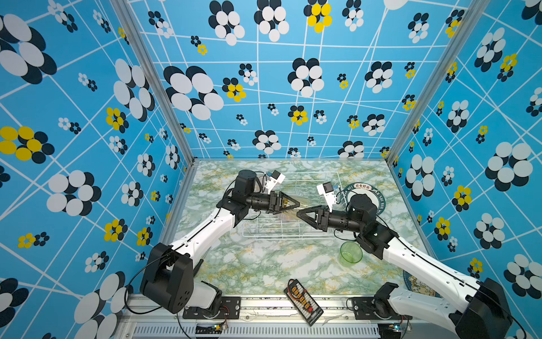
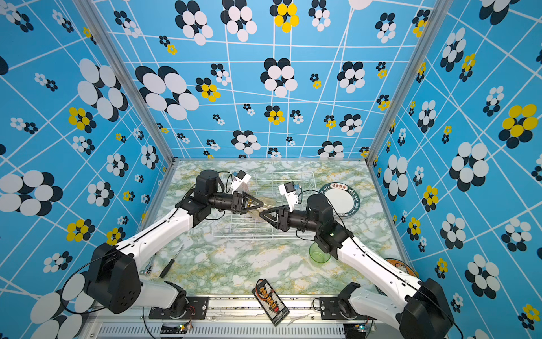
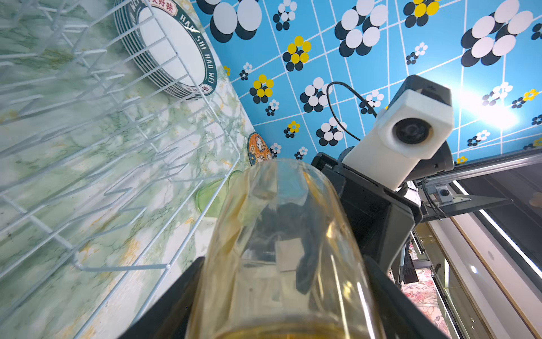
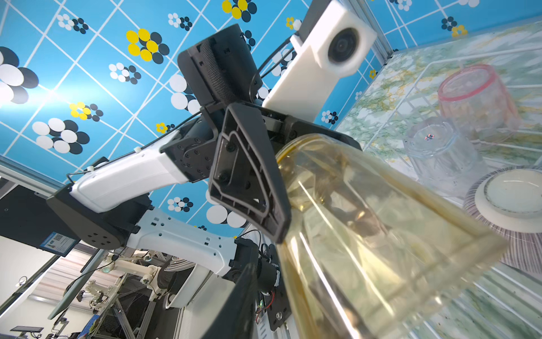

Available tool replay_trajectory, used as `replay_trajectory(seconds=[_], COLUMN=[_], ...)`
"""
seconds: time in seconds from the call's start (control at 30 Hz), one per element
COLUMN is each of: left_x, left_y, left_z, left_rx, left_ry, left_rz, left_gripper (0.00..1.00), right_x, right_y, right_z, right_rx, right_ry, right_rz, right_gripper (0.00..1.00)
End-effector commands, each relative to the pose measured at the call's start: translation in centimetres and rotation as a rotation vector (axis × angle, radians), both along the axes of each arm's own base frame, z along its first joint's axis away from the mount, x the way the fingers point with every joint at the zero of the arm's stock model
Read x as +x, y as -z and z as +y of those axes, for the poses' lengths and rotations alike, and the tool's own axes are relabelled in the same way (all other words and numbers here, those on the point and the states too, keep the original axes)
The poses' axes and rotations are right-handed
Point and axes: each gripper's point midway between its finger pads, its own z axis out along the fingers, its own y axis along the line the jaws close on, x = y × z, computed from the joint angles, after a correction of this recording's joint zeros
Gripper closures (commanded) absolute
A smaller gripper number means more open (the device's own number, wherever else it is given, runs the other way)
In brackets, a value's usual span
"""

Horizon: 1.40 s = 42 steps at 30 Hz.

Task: Unload the mixed dishes from the dish rack
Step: 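Grasp the yellow glass with the right gripper from the left gripper, then carry the yellow glass toward the table with right gripper while left withdraws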

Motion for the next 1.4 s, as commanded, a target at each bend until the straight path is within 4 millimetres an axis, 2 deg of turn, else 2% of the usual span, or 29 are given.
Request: replay_trajectory(seconds=[0.0, 0.13, 0.3, 0.37, 0.43, 0.53, 0.67, 0.8, 0.87, 1.0, 1.2, 1.37], left_x=[-0.1, 0.0, -0.1, -0.2, -0.3, -0.5, -0.2, -0.1, 0.0, 0.2, 1.1, 1.8], left_y=[-1.1, -0.9, -1.1, -1.2, -1.2, -1.2, -2.0, -2.2, -2.2, -1.2, 2.4, 5.2], left_z=[-0.9, -1.1, -1.1, -1.0, -0.9, -0.6, 0.2, 1.5, 2.3, 4.9, 9.8, 13.0], left_rx=[-0.063, -0.063, -0.062, -0.058, -0.045, -0.019, -0.014, 0.048, 0.094, 0.312, 0.677, 0.956], left_ry=[0.039, 0.044, 0.045, 0.045, 0.038, 0.025, -0.02, -0.076, -0.115, -0.231, -0.383, -0.454], left_rz=[-0.028, -0.023, -0.026, -0.028, -0.036, -0.063, -0.108, -0.159, -0.183, -0.257, -0.289, -0.318], left_gripper=[0.44, 0.44, 0.43, 0.37, 0.22, 0.1, 0.01, 0.01, 0.0, 0.01, 0.03, 0.02], right_x=[-0.7, -0.8, -0.9, -0.8, -0.7, -0.8, -1.5, -2.1, -2.5, -3.5, -5.3, -7.8], right_y=[-2.2, -2.5, -2.4, -2.3, -2.2, -2.2, -2.2, -1.6, -1.1, 0.2, 2.5, 5.5], right_z=[0.5, 0.4, 0.0, -0.2, -0.5, -0.8, -1.4, -2.7, -3.4, -5.0, -7.2, -7.4], right_rx=[0.069, 0.069, 0.047, 0.034, 0.017, -0.009, -0.054, -0.145, -0.199, -0.328, -0.536, -0.757], right_ry=[-0.047, -0.045, -0.025, -0.01, 0.004, 0.016, 0.014, 0.043, 0.055, 0.069, 0.075, 0.02], right_rz=[-0.053, -0.063, -0.071, -0.07, -0.073, -0.071, -0.069, -0.052, -0.029, 0.039, 0.12, 0.139], right_gripper=[0.69, 0.84, 0.93, 0.95, 0.97, 1.0, 1.0, 1.0, 1.0, 1.0, 1.0, 1.0])
